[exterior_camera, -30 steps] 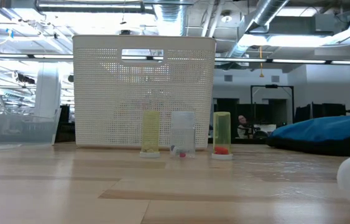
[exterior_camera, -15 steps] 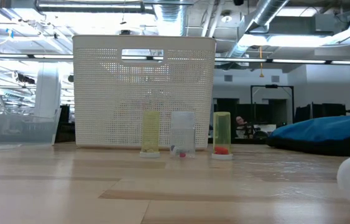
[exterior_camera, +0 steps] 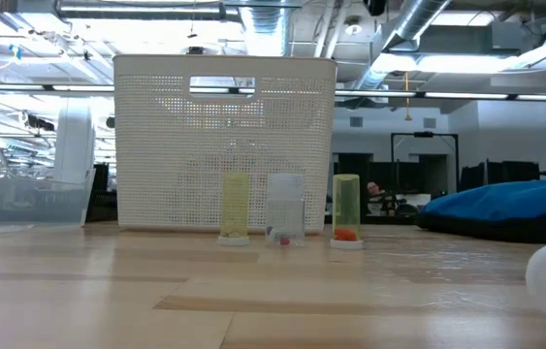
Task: Pick & Place Medicine items
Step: Put the top right rolled gauze into the transparent bin
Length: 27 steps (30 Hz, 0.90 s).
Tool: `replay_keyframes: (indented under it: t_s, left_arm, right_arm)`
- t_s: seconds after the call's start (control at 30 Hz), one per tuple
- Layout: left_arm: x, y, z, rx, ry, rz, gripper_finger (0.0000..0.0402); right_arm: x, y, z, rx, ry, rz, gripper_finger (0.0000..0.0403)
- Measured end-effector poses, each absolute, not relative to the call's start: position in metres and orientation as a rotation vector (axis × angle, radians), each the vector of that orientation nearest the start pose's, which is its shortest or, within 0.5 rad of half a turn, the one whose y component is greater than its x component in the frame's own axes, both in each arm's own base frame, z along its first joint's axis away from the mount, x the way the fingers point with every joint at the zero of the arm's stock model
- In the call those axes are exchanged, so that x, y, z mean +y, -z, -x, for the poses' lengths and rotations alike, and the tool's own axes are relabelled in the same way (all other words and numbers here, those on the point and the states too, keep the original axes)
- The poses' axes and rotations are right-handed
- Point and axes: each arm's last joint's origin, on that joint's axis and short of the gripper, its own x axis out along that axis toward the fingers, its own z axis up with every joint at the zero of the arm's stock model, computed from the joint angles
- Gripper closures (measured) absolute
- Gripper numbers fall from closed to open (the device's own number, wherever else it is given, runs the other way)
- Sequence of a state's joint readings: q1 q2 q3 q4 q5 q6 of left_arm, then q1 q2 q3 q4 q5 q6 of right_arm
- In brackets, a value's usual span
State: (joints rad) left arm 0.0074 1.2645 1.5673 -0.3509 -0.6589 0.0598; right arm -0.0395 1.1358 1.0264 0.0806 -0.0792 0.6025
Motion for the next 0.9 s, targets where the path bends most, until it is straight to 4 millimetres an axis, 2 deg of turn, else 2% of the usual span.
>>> replay_keyframes:
  t_s: [0.17,0.37,0.67,0.9]
  left_arm:
    - [0.02,-0.478,-0.205,0.162,-0.709,0.051,0.0314]
    - [0.015,-0.457,-0.172,0.341,-0.754,0.24,0.0314]
    - [-0.003,-0.43,-0.146,0.662,-0.686,0.436,0.0314]
    - [-0.027,-0.422,-0.137,0.886,-0.437,0.524,0.0314]
  right_arm:
    - [-0.008,-0.373,-0.255,0.041,-0.029,-0.604,0.0232]
    - [-0.008,-0.371,-0.255,0.058,-0.024,-0.607,0.0232]
    - [-0.008,-0.369,-0.255,0.077,-0.017,-0.622,0.0232]
    - [-0.008,-0.369,-0.255,0.086,-0.019,-0.641,0.0232]
